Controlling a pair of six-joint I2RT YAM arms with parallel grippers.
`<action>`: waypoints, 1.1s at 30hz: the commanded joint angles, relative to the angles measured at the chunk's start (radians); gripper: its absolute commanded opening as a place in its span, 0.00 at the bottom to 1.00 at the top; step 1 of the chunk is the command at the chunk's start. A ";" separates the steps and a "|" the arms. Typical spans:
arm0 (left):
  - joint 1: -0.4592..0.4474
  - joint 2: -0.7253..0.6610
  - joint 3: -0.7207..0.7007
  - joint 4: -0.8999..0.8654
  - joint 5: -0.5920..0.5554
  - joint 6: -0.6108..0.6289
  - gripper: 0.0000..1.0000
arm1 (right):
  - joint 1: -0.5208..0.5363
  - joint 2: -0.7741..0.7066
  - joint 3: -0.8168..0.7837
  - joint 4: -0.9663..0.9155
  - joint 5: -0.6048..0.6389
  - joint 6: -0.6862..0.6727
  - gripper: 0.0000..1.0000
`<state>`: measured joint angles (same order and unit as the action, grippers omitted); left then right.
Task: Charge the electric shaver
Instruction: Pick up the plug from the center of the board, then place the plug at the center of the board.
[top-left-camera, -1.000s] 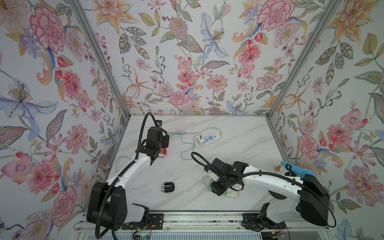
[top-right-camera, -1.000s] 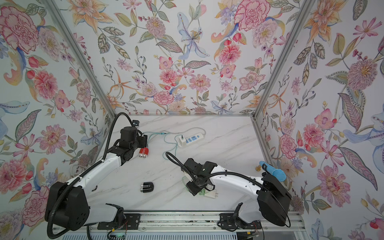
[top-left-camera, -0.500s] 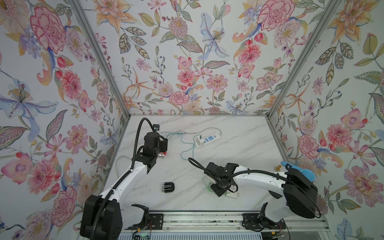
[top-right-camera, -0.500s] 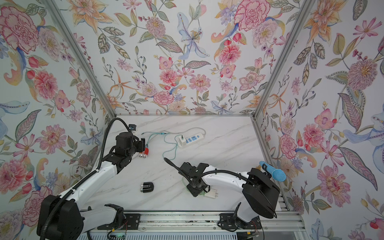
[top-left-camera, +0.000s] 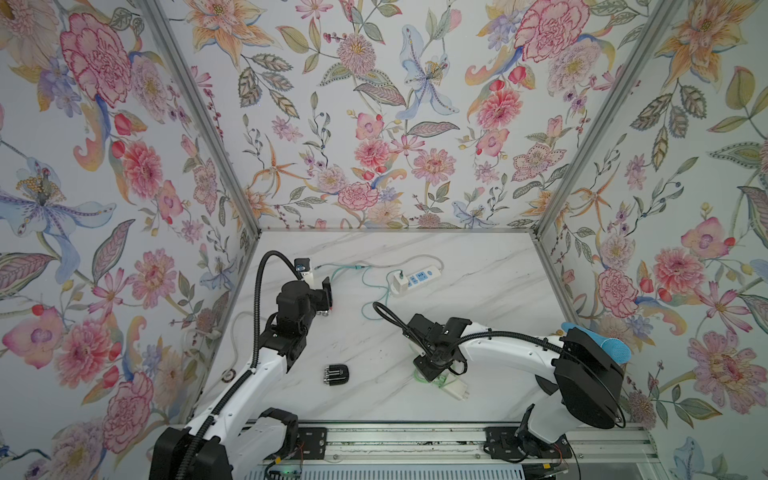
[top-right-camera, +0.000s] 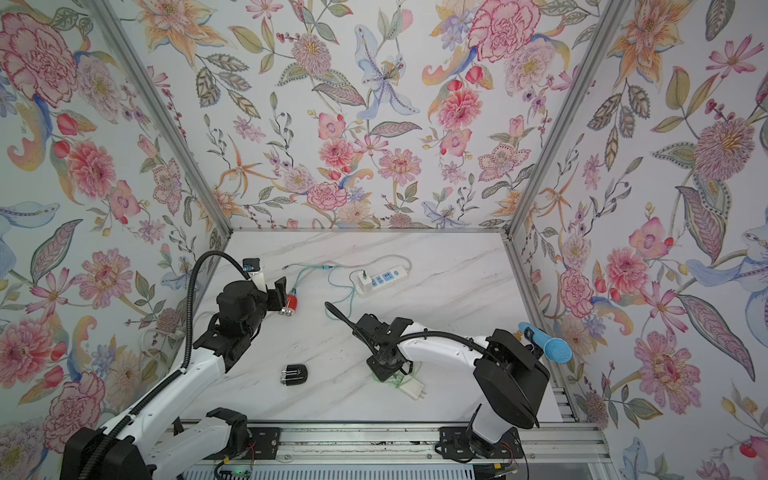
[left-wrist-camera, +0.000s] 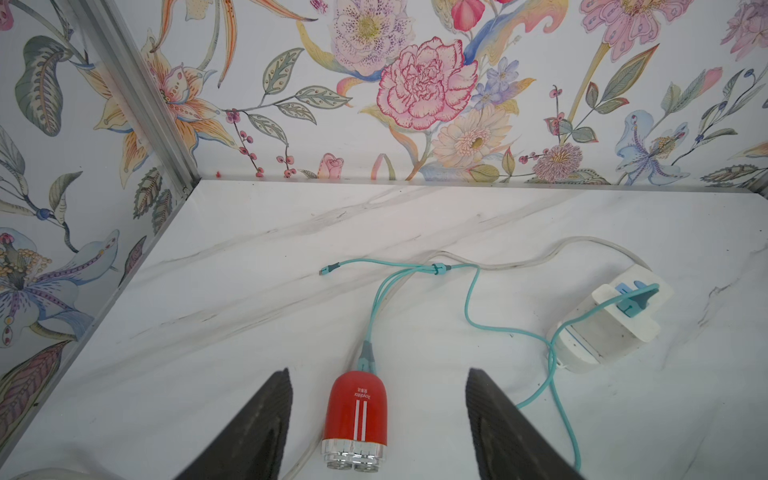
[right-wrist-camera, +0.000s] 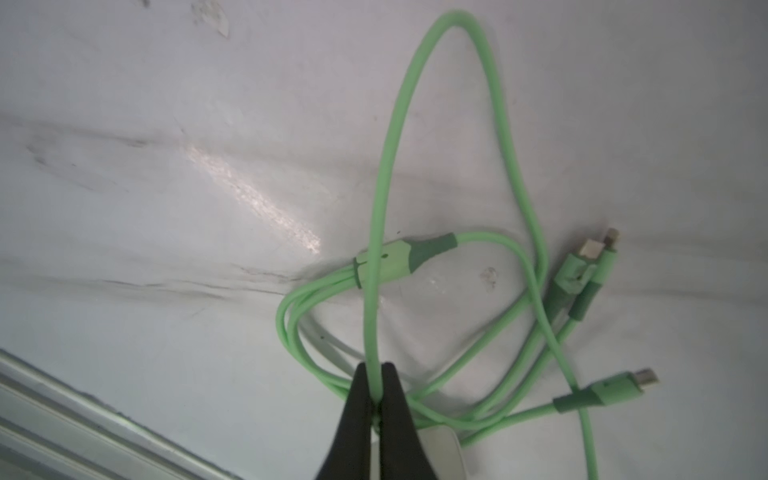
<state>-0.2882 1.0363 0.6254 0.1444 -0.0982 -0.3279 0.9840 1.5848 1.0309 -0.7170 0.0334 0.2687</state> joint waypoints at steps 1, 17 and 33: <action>-0.014 0.009 -0.018 0.031 0.053 -0.028 0.68 | -0.034 -0.090 0.087 0.013 -0.033 -0.020 0.02; -0.093 0.025 -0.019 0.072 0.093 0.009 0.68 | -0.177 -0.307 -0.009 0.295 -0.014 -0.110 0.00; -0.188 0.111 -0.022 0.139 0.207 0.035 0.67 | -0.372 -0.102 0.005 0.323 0.027 -0.053 0.04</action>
<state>-0.4664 1.1378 0.6083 0.2584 0.0830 -0.3035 0.6418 1.4456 1.0195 -0.4057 0.0296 0.1993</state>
